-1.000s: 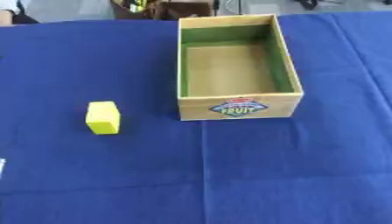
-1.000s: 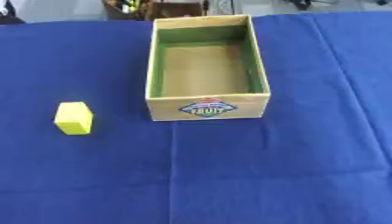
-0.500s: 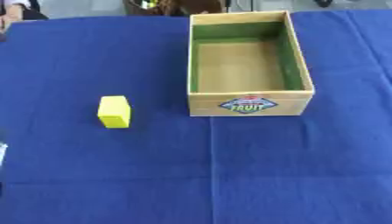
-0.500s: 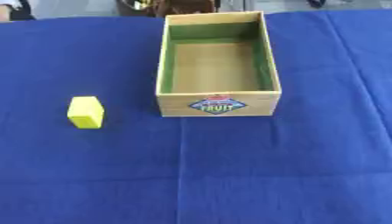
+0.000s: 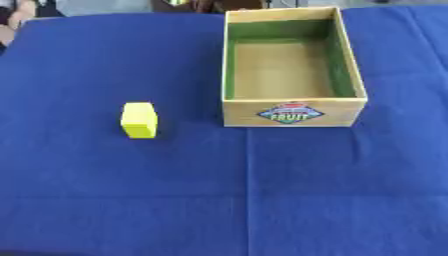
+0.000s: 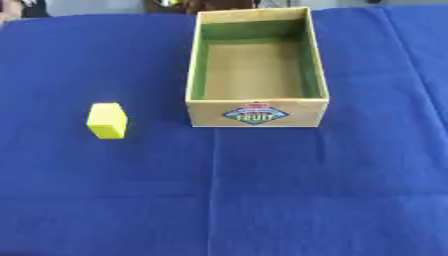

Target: Pick up objects on the table and place them in the box.

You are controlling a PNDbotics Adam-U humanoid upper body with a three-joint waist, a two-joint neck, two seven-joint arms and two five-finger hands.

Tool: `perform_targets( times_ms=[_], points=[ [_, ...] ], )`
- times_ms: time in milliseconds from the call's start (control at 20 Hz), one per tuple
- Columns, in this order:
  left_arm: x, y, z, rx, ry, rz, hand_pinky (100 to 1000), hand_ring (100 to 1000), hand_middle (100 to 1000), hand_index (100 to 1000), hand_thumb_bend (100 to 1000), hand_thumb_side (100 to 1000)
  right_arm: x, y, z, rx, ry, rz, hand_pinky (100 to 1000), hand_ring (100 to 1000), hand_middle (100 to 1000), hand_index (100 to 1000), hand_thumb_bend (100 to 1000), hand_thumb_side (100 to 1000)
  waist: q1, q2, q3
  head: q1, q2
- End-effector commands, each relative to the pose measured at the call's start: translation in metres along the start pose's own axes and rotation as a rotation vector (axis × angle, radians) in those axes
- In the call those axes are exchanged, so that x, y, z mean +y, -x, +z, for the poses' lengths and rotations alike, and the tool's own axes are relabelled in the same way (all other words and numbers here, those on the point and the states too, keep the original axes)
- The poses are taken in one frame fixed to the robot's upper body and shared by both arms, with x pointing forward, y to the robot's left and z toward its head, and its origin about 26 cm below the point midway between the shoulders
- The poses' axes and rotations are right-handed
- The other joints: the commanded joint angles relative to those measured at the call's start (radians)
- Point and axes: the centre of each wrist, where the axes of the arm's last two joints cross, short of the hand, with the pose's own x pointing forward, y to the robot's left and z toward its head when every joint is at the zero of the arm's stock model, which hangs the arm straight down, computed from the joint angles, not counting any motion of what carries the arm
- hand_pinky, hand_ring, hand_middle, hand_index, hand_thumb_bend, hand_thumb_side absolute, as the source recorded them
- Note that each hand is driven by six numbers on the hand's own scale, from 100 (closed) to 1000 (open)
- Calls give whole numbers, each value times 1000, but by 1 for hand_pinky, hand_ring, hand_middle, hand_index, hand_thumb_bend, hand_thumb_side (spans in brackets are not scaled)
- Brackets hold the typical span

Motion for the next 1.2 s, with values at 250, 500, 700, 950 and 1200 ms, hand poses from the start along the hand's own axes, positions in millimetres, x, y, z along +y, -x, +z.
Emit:
perform_targets(
  times_ms=[250, 500, 700, 950, 1200],
  points=[
    [12, -13, -40, -53, 282, -145, 504, 628, 653, 842, 295, 881, -1, -7, -9, -31, -38, 4, 693, 670, 538, 771, 100, 1000, 2, -24, -9, -12, 0],
    [8, -15, -67, -126, 530, -272, 549, 673, 699, 875, 322, 894, 1, -7, -9, -31, -52, -3, 693, 670, 538, 771, 100, 1000, 5, -27, -21, -11, 0],
    [-1, -8, -82, -155, 702, -365, 587, 714, 738, 902, 369, 917, 2, -7, -9, -26, -61, -8, 694, 670, 537, 770, 100, 1000, 8, -29, -27, -8, -2],
    [-19, 5, -94, -142, 857, -442, 623, 751, 771, 929, 435, 926, 2, -7, -9, -22, -69, -12, 694, 670, 537, 770, 100, 1000, 12, -32, -31, -6, -6],
    [-37, 16, -103, -120, 994, -489, 653, 782, 798, 953, 533, 941, 3, -6, -8, -17, -74, -13, 694, 669, 535, 770, 100, 1000, 15, -34, -35, -5, -6]
  ],
)
